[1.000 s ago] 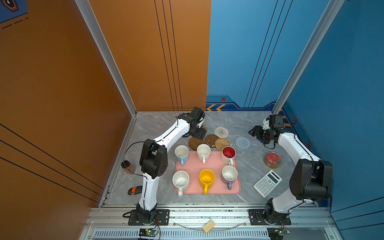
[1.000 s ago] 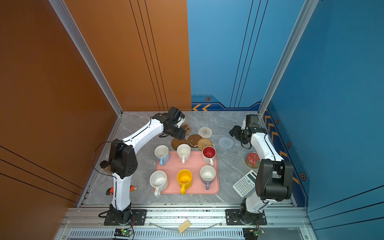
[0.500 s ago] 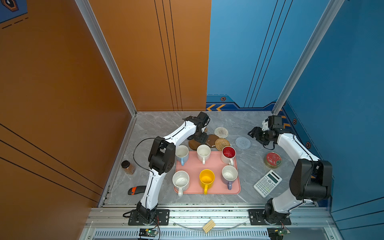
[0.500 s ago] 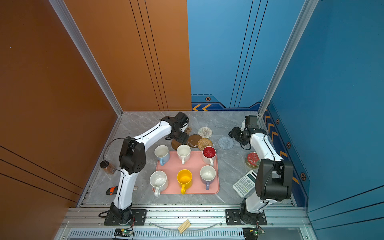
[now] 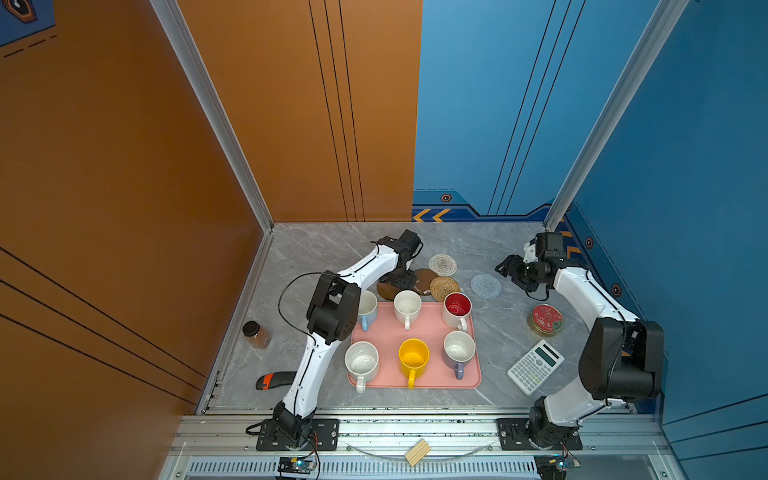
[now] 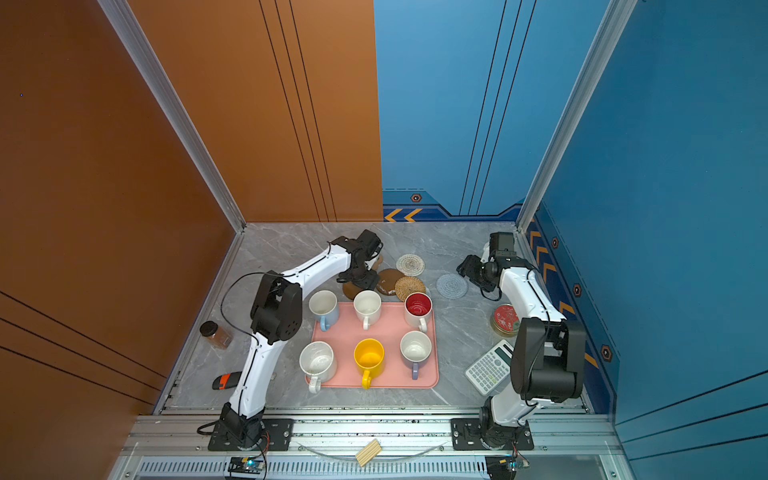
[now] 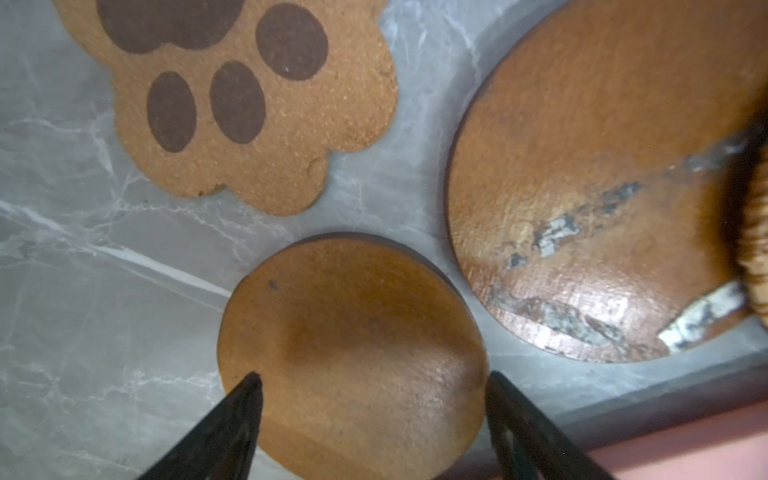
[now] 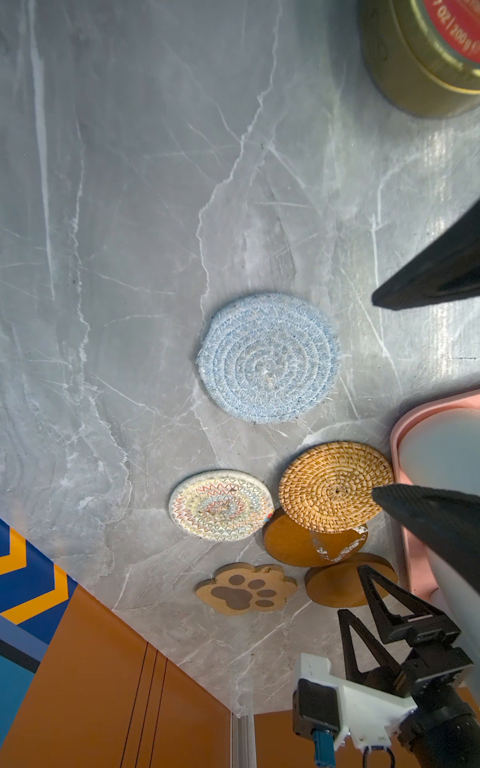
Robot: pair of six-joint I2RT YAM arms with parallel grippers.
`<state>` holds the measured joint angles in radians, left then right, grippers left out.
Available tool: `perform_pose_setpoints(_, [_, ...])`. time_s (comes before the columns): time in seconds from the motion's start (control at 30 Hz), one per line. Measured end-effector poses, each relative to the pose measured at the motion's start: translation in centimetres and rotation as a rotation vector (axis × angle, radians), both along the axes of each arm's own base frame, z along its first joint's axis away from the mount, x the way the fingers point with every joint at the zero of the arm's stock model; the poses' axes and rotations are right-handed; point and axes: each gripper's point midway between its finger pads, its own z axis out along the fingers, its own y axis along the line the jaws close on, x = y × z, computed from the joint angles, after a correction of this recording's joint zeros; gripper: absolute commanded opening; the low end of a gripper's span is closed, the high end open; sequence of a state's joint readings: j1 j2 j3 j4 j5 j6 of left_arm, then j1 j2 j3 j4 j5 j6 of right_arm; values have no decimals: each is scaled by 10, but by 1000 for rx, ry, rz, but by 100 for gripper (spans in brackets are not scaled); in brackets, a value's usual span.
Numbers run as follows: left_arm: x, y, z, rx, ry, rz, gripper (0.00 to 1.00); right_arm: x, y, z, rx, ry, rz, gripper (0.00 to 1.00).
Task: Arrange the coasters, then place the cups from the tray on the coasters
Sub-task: 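Reach the left gripper over the plain wooden coaster nearest the tray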
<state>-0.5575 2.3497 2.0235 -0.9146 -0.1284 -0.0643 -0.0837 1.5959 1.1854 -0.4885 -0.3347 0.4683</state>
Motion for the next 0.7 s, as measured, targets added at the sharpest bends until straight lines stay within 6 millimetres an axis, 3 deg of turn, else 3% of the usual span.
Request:
perform_pose_setpoints(0.47, [4,-3,-2,-6,-6,6,85,-2,0,-3,1,7,0,66])
perform_pose_setpoints(0.7, [9,7,-12,30,-8,25,85,-2,0,-4,1,10,0,66])
